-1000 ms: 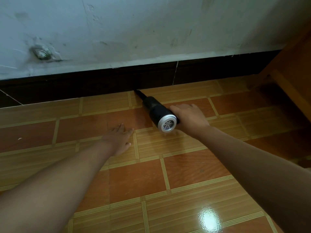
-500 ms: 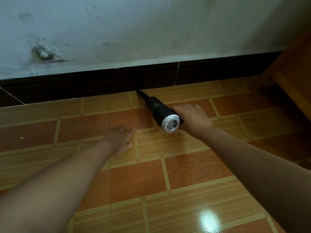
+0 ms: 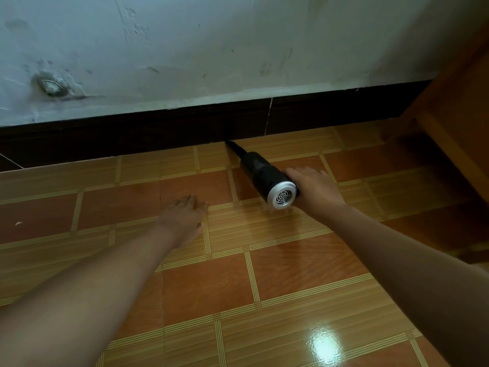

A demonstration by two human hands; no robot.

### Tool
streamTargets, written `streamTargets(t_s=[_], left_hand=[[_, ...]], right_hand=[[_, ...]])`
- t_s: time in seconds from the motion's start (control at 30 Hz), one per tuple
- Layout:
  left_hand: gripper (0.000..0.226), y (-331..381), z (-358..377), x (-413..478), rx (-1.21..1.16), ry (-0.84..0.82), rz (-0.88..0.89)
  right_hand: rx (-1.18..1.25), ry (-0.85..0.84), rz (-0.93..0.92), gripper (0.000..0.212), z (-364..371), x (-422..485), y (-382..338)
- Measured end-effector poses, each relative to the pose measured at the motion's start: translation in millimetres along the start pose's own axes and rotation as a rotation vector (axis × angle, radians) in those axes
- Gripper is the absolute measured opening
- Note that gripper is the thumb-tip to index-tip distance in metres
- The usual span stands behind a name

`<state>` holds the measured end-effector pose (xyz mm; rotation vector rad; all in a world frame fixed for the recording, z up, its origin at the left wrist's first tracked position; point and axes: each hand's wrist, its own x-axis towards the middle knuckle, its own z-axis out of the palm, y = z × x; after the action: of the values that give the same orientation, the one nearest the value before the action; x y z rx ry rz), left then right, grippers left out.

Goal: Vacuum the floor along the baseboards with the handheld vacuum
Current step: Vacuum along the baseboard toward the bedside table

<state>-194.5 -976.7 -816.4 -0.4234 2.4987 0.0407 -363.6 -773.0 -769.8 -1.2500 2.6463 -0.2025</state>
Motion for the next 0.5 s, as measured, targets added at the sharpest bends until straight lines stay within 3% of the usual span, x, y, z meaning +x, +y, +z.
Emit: streamTargets(t_s=[0.5], left_hand=[[0.056,59,-7,27,0.008,0.069,0.169]], right_hand=[[0.064,0.074,0.114,0.041,1,-19,45]])
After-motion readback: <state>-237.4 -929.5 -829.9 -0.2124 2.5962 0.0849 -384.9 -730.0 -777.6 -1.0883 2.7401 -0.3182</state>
